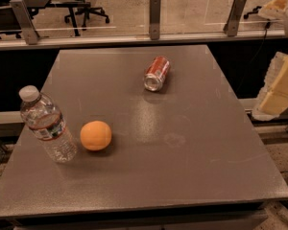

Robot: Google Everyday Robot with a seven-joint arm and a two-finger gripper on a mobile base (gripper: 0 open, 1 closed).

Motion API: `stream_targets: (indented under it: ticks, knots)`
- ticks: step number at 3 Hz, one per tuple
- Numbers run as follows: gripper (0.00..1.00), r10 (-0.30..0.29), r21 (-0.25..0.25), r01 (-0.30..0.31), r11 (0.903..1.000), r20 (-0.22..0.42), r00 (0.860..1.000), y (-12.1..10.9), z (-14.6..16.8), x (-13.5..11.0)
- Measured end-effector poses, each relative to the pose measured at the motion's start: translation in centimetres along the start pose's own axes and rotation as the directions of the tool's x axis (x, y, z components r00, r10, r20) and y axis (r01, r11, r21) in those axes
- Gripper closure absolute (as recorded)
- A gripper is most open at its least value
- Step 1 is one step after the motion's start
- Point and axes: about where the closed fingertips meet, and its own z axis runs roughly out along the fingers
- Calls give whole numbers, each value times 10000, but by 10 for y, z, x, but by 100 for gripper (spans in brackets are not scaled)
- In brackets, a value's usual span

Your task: Place coke can upright

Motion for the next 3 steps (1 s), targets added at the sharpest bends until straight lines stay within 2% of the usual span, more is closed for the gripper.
stream_targets:
  ticks: [1,2,3]
  knots:
    - [0,-148,-66,148,9999,15,9999,-3,1,-2]
    - [0,-582,-265,584,9979,64,9983,-10,5,-8]
    - [0,-1368,-735,1389,9876,323,9901,-34,30,-16]
